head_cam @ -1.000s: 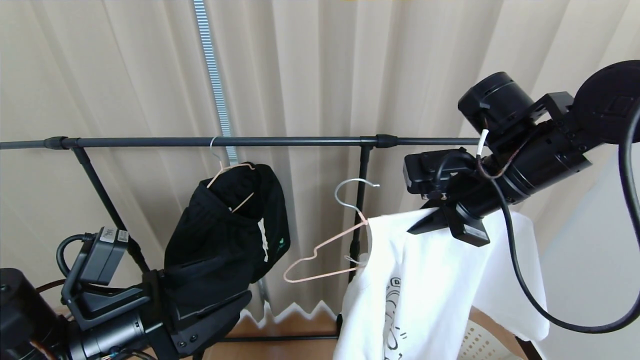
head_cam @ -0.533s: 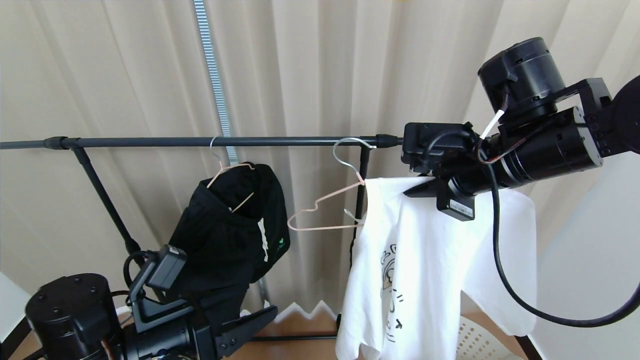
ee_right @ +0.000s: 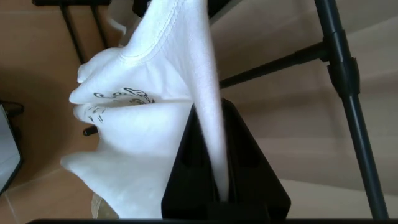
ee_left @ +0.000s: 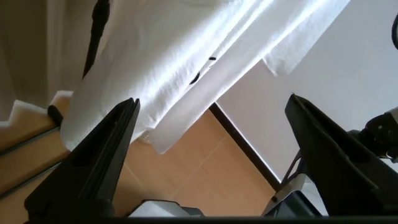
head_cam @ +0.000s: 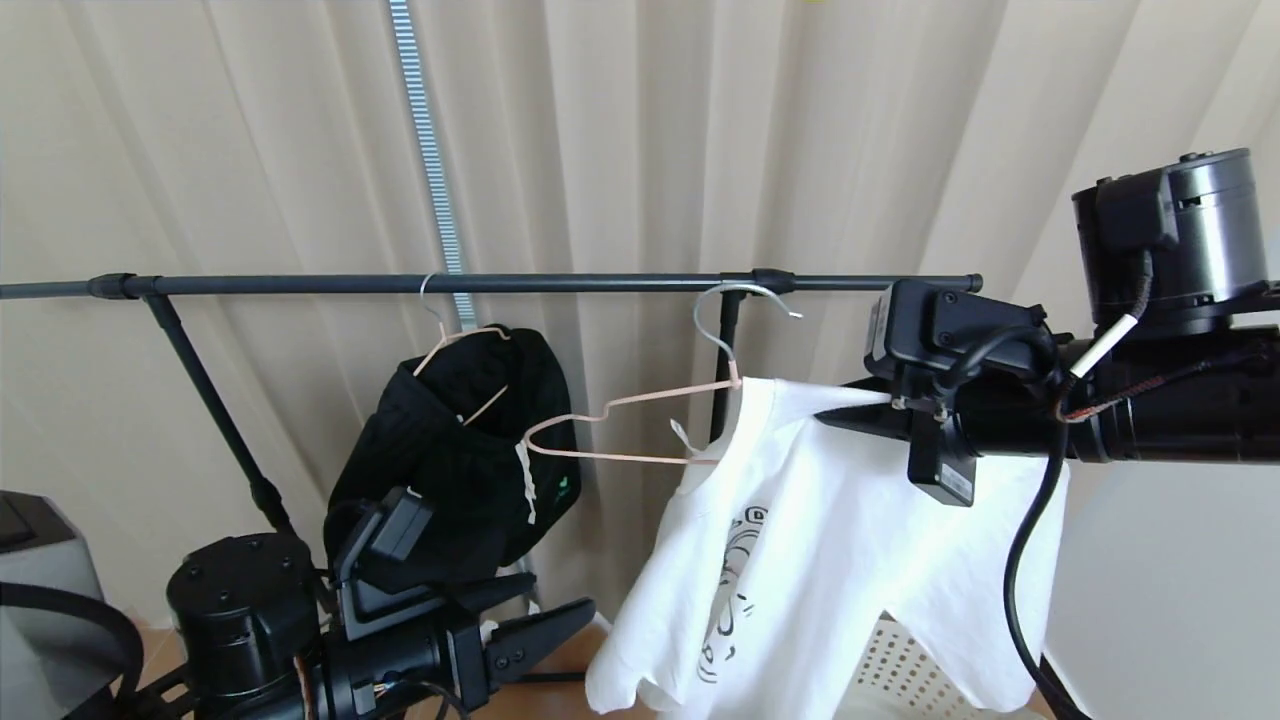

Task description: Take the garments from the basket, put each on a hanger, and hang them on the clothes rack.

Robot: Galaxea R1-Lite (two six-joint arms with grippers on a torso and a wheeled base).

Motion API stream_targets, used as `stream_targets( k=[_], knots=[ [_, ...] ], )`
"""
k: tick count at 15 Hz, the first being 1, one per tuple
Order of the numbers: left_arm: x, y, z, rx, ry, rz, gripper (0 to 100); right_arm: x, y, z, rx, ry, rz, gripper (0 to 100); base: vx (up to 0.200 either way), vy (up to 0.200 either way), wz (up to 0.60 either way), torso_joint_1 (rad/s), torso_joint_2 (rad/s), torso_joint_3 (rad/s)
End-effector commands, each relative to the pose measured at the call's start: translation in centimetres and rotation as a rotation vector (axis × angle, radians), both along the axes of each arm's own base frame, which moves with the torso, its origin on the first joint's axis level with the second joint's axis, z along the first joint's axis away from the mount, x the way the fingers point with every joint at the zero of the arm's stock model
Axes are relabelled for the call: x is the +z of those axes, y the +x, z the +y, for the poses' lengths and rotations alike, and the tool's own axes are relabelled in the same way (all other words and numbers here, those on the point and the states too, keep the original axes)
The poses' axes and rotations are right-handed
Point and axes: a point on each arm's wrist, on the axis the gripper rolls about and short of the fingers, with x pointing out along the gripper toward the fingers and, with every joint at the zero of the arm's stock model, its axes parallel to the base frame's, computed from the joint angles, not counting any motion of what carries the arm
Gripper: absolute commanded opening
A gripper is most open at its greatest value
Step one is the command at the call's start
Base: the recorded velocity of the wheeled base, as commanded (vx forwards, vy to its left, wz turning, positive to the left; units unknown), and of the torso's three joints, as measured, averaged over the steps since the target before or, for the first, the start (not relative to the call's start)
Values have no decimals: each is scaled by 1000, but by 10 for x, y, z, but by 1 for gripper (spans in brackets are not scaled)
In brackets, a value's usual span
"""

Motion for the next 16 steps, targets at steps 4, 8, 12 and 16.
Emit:
stream_targets(
  k=[4, 8, 12, 16],
  knots=[
    [-9, 25, -20, 47, -24, 14, 100, -1, -10, -1, 19, 4, 1, 0, 0, 0, 0, 0, 0, 0],
    [-6, 38, -38, 17, -60, -19, 100, -3, -14, 5, 5, 5, 14, 0, 0, 0, 0, 0, 0, 0],
    [-5, 48, -58, -10, -81, -59, 100, -3, -19, 11, -5, 9, 19, 0, 0, 0, 0, 0, 0, 0],
    [-8, 58, -67, -14, -90, -76, 100, -1, -23, 13, 7, 15, 21, 0, 0, 0, 0, 0, 0, 0]
  ],
)
